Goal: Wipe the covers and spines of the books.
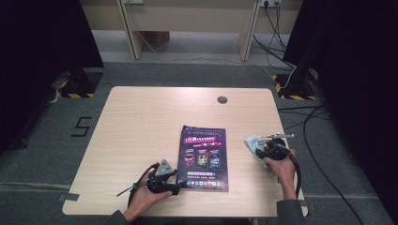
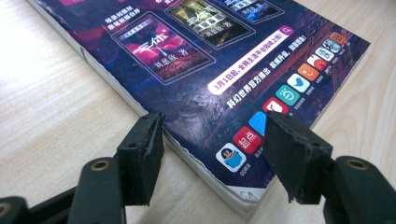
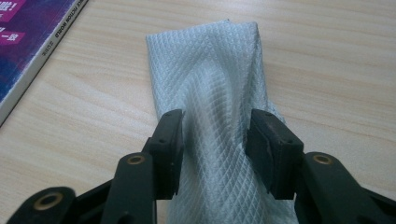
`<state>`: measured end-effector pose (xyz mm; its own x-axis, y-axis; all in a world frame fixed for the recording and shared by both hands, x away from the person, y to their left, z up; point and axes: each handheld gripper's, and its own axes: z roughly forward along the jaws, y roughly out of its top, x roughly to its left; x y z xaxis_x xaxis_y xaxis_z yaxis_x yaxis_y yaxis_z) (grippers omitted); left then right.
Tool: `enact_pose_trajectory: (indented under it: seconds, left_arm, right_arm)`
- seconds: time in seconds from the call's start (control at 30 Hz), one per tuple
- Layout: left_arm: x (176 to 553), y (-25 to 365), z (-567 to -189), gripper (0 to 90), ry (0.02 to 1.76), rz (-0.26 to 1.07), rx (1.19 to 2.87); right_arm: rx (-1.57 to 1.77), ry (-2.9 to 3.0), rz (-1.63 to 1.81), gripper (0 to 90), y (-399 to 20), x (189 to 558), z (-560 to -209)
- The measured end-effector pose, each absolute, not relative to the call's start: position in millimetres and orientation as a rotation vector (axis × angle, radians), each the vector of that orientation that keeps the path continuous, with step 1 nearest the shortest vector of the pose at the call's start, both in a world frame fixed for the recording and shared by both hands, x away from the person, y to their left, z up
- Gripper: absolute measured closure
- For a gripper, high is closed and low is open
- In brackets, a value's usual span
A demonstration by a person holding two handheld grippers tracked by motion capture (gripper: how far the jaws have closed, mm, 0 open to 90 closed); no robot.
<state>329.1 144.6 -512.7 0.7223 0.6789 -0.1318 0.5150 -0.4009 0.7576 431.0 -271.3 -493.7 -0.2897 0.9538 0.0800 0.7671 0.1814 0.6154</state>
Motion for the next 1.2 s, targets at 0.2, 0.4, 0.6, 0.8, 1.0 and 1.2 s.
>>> enact_pose_trajectory:
  seconds: [0.2,0.4,0.6,0.8,1.0,1.2]
  left_arm:
    - [325.4,143.7,-511.3,38.6,0.913,0.236,2.116]
    - [315.2,141.0,-509.9,38.6,0.911,0.243,2.134]
    - [306.6,139.3,-509.2,38.6,0.911,0.236,2.143]
    - [293.4,137.9,-508.7,38.4,0.899,0.211,2.155]
    - [286.6,138.1,-508.6,38.2,0.89,0.2,2.161]
    - [286.8,139.3,-509.0,37.8,0.886,0.184,2.161]
  right_arm:
    - [1.622,2.149,0.836,67.9,-272.6,430.0,-493.9]
    - [1.61,2.139,0.846,77.7,-271.8,430.1,-493.2]
    - [1.605,2.091,0.992,78.1,-269.0,428.9,-483.5]
    - [1.464,2.134,1.067,78.1,-238.1,427.2,-460.8]
    - [1.29,2.256,1.123,78.0,-186.0,426.9,-447.8]
    - [1.205,2.386,1.045,76.9,-143.7,434.3,-463.6]
